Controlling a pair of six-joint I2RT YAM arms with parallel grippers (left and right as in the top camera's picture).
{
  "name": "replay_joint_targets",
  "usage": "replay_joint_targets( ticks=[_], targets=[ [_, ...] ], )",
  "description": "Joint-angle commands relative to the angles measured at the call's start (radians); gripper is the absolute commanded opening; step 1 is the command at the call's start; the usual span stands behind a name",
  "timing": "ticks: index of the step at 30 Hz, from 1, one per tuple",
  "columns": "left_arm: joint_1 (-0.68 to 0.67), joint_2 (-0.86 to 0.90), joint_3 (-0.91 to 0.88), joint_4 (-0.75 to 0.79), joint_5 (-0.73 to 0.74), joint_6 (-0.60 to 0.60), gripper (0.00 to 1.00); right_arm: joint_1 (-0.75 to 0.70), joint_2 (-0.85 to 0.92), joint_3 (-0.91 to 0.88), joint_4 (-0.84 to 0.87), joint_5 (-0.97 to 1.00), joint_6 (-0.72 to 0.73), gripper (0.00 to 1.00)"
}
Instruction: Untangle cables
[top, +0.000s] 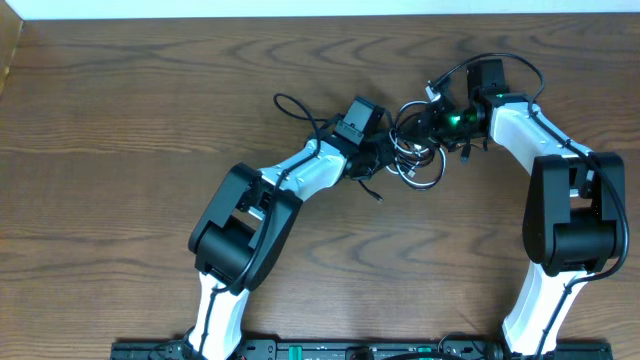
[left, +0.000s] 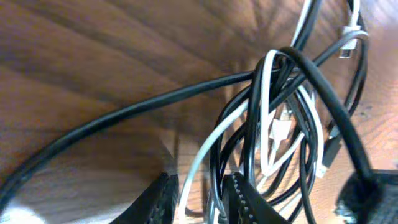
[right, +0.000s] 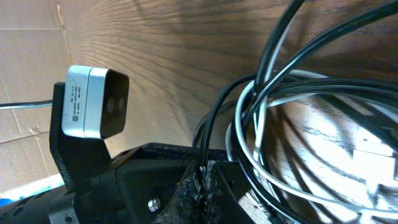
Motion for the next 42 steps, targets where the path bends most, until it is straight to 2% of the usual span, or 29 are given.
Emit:
replay_joint_targets(
  ticks=[1, 5, 13, 14, 15, 17, 19, 22, 29, 33, 37, 39, 42],
  targets=[
    [-0.010, 0.047, 0.002, 0.019, -0.029, -0.032, 0.30, -0.003, 0.008, 0.013, -0.002, -0.021, 0.009, 0.01],
    [-0.019, 0.047, 0.002, 0.056, -0.042, -0.031, 0.30, -0.002, 0.008, 0.013, -0.002, -0.021, 0.010, 0.01],
    [-0.079, 0.047, 0.002, 0.048, -0.267, -0.025, 0.29, -0.002, 0.008, 0.013, -0.011, -0.021, 0.009, 0.01],
    [-0.086, 0.047, 0.002, 0.046, -0.290, -0.003, 0.21, -0.002, 0.008, 0.013, -0.013, -0.021, 0.009, 0.01],
    [-0.088, 0.047, 0.002, 0.047, -0.298, 0.040, 0.08, -0.002, 0.008, 0.013, -0.017, -0.020, 0.002, 0.01],
    [-0.085, 0.045, 0.002, 0.046, -0.294, 0.081, 0.07, -0.002, 0.008, 0.013, -0.027, 0.006, -0.003, 0.01],
    [-0.076, 0.033, 0.002, 0.038, -0.281, 0.113, 0.07, -0.003, 0.008, 0.013, -0.042, 0.061, -0.002, 0.01],
    [-0.045, -0.054, 0.002, 0.020, -0.171, 0.231, 0.08, -0.009, 0.008, 0.013, -0.079, 0.205, -0.002, 0.01],
    [0.038, -0.286, 0.002, -0.027, 0.106, 0.303, 0.07, -0.016, 0.008, 0.013, -0.133, 0.544, 0.011, 0.01],
    [0.114, -0.438, 0.002, -0.087, 0.143, 0.327, 0.07, -0.015, 0.009, 0.013, -0.152, 0.647, 0.010, 0.01],
    [0.172, -0.554, 0.002, -0.135, 0.157, 0.368, 0.07, -0.015, 0.009, 0.013, -0.160, 0.656, 0.010, 0.02],
    [0.188, -0.584, 0.002, -0.157, 0.157, 0.368, 0.07, -0.015, 0.009, 0.013, -0.162, 0.643, -0.007, 0.05],
    [0.206, -0.613, 0.002, -0.234, 0.156, 0.420, 0.08, -0.015, 0.006, 0.014, -0.162, 0.504, -0.138, 0.23]
  ],
)
